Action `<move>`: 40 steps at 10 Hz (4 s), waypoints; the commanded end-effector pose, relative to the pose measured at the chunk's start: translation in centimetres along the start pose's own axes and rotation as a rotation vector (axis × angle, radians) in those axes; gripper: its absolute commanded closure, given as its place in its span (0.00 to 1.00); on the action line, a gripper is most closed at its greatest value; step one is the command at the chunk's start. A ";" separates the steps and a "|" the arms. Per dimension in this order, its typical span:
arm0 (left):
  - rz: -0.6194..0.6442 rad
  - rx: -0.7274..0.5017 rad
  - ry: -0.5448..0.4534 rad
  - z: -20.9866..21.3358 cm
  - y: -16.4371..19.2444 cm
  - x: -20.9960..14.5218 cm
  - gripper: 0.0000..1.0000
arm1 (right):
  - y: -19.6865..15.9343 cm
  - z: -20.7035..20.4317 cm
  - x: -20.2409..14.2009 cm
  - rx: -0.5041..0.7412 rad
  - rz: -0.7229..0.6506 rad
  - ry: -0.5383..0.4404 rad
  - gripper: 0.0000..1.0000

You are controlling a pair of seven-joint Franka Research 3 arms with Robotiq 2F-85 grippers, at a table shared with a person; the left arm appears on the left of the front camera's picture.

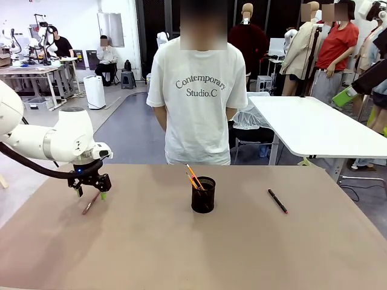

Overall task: Place the pens into the pen holder.
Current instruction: Pick up a writing instrument from the table and place it into the Pen holder.

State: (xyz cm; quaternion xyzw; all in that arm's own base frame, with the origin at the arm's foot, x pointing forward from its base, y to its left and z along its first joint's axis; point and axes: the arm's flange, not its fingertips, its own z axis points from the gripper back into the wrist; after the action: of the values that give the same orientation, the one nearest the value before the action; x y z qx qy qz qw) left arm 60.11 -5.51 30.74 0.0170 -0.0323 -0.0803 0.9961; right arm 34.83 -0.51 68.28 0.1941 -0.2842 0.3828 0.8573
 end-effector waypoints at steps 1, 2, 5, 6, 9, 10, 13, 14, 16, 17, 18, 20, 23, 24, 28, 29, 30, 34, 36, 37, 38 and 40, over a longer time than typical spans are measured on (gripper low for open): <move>-0.008 -0.026 0.013 -0.2 0.0 0.6 0.00 | 0.1 0.1 0.2 0.011 -0.003 -0.013 0.00; -0.011 -0.023 0.008 -0.4 0.0 0.8 0.00 | 0.1 0.1 0.2 0.011 -0.003 -0.013 0.00; -0.056 -0.007 -0.031 -0.7 -0.3 0.9 0.37 | 0.1 0.1 0.2 0.011 -0.003 -0.013 0.00; -0.058 -0.011 -0.032 -0.7 -0.4 0.9 0.56 | 0.1 0.1 0.2 0.011 -0.003 -0.013 0.00; -0.057 -0.017 -0.023 -0.6 -0.5 0.9 1.00 | 0.1 0.1 0.2 0.011 -0.003 -0.013 0.00; -0.061 -0.019 -0.020 -0.5 -0.6 0.9 1.00 | 0.1 0.1 0.2 0.011 -0.003 -0.013 0.00; -0.073 -0.011 -0.014 -0.1 -0.9 0.5 1.00 | 0.1 0.1 0.2 0.011 -0.003 -0.013 0.00; -0.081 -0.014 -0.025 0.3 -1.0 0.2 1.00 | 0.1 0.1 0.2 0.011 -0.003 -0.013 0.00; -0.102 -0.081 -0.062 1.7 -1.0 0.0 1.00 | 0.1 0.1 0.2 0.011 -0.003 -0.013 0.00; -0.112 -0.171 -0.088 2.8 -0.8 0.0 1.00 | 0.1 0.1 0.2 0.011 -0.003 -0.013 0.00; -0.121 -0.285 -0.100 3.9 -0.4 0.3 1.00 | 0.1 0.1 0.2 0.011 -0.003 -0.013 0.00; -0.005 -0.264 -0.174 6.3 -0.9 0.5 1.00 | 0.1 0.1 0.2 0.011 -0.003 -0.013 0.00; -0.082 -0.528 -0.264 7.5 0.3 0.7 1.00 | 0.1 0.1 0.2 0.011 -0.003 -0.013 0.00; -0.141 -0.641 -0.309 7.7 0.8 0.5 1.00 | 0.1 0.1 0.2 0.011 -0.003 -0.013 0.00; -0.334 -0.973 -0.531 7.3 3.1 1.0 1.00 | 0.1 0.1 0.2 0.011 -0.003 -0.013 0.00; -0.424 -1.034 -0.635 7.3 3.5 0.6 1.00 | 0.1 0.1 0.2 0.011 -0.003 -0.013 0.00; -0.512 -1.054 -0.753 7.5 3.5 -0.1 1.00 | 0.1 0.1 0.2 0.011 -0.003 -0.013 0.00; -0.932 -1.023 -1.067 8.2 2.6 -2.5 1.00 | 0.1 0.1 0.2 0.011 -0.003 -0.013 0.00; -0.784 -0.989 -1.014 8.9 3.0 -0.5 1.00 | 0.1 0.1 0.2 0.011 -0.003 -0.013 0.00; -0.784 -0.989 -1.014 8.9 3.0 -0.5 1.00 | 0.1 0.1 0.2 0.011 -0.003 -0.013 0.00; -0.784 -0.989 -1.014 8.9 3.0 -0.5 1.00 | 0.1 0.1 0.2 0.011 -0.003 -0.013 0.00; -0.784 -0.989 -1.014 8.9 3.0 -0.5 1.00 | 0.1 0.1 0.2 0.011 -0.003 -0.013 0.00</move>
State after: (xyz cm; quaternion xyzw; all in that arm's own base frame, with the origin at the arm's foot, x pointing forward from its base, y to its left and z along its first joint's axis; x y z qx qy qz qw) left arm 59.27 -2.65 39.36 -0.4533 -0.4295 -0.4314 0.6510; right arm 34.83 -0.51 68.28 0.1941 -0.2842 0.3828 0.8573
